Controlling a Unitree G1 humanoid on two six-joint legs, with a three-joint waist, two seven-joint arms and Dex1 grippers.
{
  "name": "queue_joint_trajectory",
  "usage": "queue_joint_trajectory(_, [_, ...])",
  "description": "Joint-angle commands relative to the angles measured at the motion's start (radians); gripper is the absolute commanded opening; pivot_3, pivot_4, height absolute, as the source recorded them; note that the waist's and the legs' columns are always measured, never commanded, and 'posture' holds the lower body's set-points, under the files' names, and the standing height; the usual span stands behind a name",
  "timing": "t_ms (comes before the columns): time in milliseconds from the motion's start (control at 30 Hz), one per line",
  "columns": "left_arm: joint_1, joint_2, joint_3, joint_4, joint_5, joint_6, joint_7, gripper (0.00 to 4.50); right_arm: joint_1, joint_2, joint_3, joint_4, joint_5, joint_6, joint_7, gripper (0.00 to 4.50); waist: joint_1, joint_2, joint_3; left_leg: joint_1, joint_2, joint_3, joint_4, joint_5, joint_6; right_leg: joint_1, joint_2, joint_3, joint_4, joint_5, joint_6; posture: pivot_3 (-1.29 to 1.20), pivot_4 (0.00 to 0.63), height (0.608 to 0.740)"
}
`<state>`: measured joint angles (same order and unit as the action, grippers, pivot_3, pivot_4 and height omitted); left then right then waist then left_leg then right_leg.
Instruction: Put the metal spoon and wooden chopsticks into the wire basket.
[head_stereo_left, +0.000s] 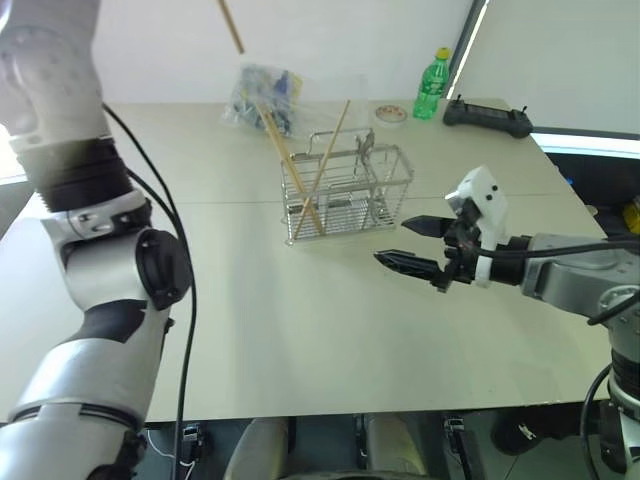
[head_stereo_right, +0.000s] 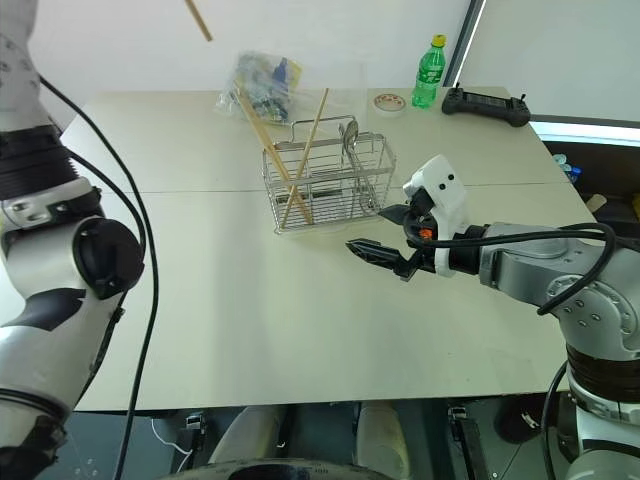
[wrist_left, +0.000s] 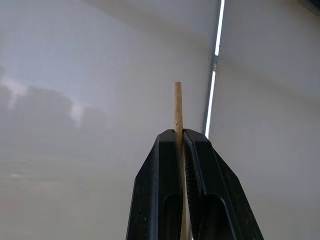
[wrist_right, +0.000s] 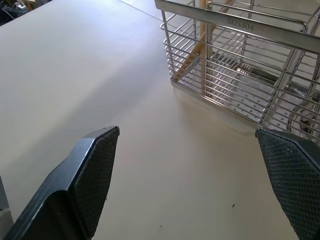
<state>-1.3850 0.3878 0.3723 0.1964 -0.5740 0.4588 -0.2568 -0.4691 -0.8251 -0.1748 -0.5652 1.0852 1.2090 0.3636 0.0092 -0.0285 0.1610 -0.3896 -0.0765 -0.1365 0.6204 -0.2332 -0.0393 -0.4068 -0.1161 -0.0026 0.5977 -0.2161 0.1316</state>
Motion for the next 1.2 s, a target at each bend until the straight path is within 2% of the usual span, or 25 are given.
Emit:
queue_joint_trajectory(33, [0.039, -0.014, -0.086, -0.081, 0.017, -0.010, -0.056, 0.09, 0.001, 0.005, -0.042, -0.025, 0.023, -0.006, -0.023, 4.50, 0.000, 0.000, 0.000, 0.000, 0.000, 0.000, 0.000, 0.000, 0.000, 0.000, 0.000, 0.000, 0.000, 0.000, 0.000, 0.00, 0.150, 0.713])
queue_joint_trajectory(300, [0.151, -0.095, -0.196, -0.114, 0.051, -0.009, -0.081, 0.09, 0.035, 0.019, -0.075, -0.060, 0.070, -0.007, -0.098, 4.50, 0.003, 0.000, 0.000, -0.001, 0.000, 0.000, 0.000, 0.000, 0.000, 0.000, 0.000, 0.000, -0.001, 0.000, 0.000, 0.00, 0.150, 0.713])
queue_joint_trajectory(633, [0.258, -0.138, -0.261, -0.120, 0.103, -0.005, -0.107, 0.09, 0.078, 0.020, -0.097, -0.085, 0.117, -0.026, -0.168, 4.50, 0.003, 0.000, 0.000, -0.001, 0.000, 0.000, 0.000, 0.000, 0.001, 0.000, 0.000, 0.000, -0.001, 0.000, 0.000, 0.00, 0.150, 0.713])
queue_joint_trajectory(1000, [0.364, -0.178, -0.286, -0.125, 0.156, -0.015, -0.096, 0.09, 0.063, 0.003, -0.092, -0.067, 0.121, -0.044, -0.172, 4.50, 0.004, 0.000, 0.000, -0.001, 0.000, 0.000, 0.001, 0.000, 0.001, 0.000, 0.000, 0.000, -0.001, 0.000, 0.000, 0.00, 0.150, 0.713])
queue_joint_trajectory(1033, [0.367, -0.182, -0.282, -0.127, 0.154, -0.012, -0.093, 0.75, 0.063, 0.002, -0.093, -0.066, 0.122, -0.044, -0.172, 4.50, 0.004, 0.000, 0.000, -0.001, 0.000, 0.000, 0.001, 0.000, 0.001, 0.000, 0.000, 0.000, -0.001, 0.000, 0.000, 0.00, 0.150, 0.713])
queue_joint_trajectory(1067, [0.368, -0.185, -0.278, -0.130, 0.150, -0.007, -0.093, 1.07, 0.061, 0.001, -0.093, -0.065, 0.123, -0.044, -0.171, 4.50, 0.004, 0.000, 0.000, -0.001, 0.000, 0.000, 0.001, 0.000, 0.001, 0.000, 0.000, 0.000, -0.001, 0.000, 0.000, 0.00, 0.150, 0.713])
queue_joint_trajectory(1133, [0.370, -0.189, -0.274, -0.140, 0.144, 0.004, -0.089, 2.01, 0.059, -0.001, -0.090, -0.064, 0.122, -0.044, -0.168, 4.50, 0.004, 0.000, 0.000, -0.001, 0.000, 0.000, 0.001, 0.000, 0.001, 0.000, 0.000, 0.000, -0.001, 0.000, 0.000, 0.00, 0.150, 0.713])
queue_joint_trajectory(1167, [0.369, -0.192, -0.270, -0.147, 0.136, 0.015, -0.086, 2.63, 0.058, -0.003, -0.090, -0.063, 0.121, -0.044, -0.166, 4.50, 0.004, 0.000, 0.000, -0.001, 0.000, 0.000, 0.001, -0.001, 0.001, 0.000, 0.000, 0.000, -0.001, 0.000, 0.000, 0.00, 0.150, 0.713])
queue_joint_trajectory(1200, [0.368, -0.194, -0.265, -0.155, 0.126, 0.027, -0.084, 3.02, 0.056, -0.003, -0.089, -0.061, 0.121, -0.044, -0.165, 4.50, 0.003, 0.000, 0.000, -0.001, 0.000, 0.000, 0.001, -0.001, 0.001, 0.000, 0.000, 0.000, -0.001, 0.000, 0.000, 0.00, 0.150, 0.713])
